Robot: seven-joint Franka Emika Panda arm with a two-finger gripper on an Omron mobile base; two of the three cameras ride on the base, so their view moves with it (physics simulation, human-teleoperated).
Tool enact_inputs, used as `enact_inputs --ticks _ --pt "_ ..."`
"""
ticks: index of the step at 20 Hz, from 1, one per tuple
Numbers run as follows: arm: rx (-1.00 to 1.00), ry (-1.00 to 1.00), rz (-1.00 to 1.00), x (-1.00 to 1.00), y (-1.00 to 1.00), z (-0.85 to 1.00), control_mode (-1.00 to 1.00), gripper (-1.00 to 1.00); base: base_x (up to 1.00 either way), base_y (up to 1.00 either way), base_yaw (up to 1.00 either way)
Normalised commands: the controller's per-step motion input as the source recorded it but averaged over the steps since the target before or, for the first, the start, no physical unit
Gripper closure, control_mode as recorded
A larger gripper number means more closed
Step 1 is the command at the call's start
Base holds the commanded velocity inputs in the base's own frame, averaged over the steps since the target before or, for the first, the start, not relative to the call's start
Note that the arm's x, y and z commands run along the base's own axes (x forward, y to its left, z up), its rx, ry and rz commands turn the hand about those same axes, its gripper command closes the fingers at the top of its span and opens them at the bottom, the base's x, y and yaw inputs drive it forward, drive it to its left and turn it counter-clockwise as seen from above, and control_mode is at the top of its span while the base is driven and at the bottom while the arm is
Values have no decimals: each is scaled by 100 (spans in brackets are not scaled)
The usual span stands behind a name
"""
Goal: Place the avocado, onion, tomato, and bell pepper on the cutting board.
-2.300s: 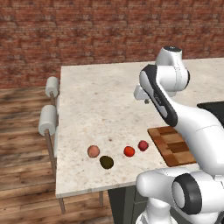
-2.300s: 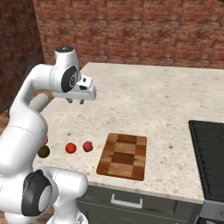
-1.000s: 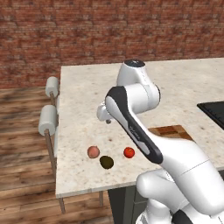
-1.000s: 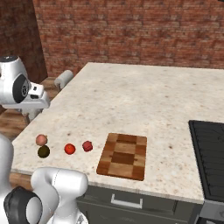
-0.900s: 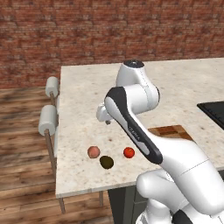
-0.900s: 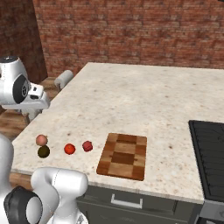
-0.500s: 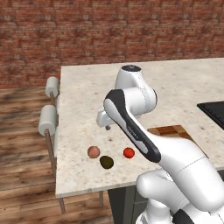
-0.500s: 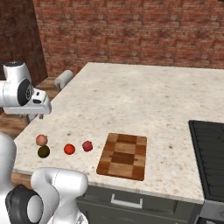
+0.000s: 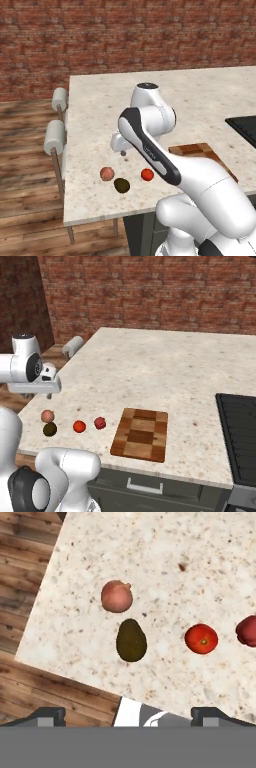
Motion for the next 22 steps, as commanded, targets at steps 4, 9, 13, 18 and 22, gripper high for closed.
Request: enact_inputs --ticks 4,9,13,18,22 --pt "0 0 0 13 0 -7 -100 -100 0 0 0" --pt "0 0 0 22 0 -4 -100 -100 0 0 0" --pt "0 0 0 32 0 -16 -100 -100 0 0 0" --pt "0 0 0 9 1 -22 -100 -100 0 0 0" --pt "0 2 0 0 7 -29 -100 -100 0 0 0"
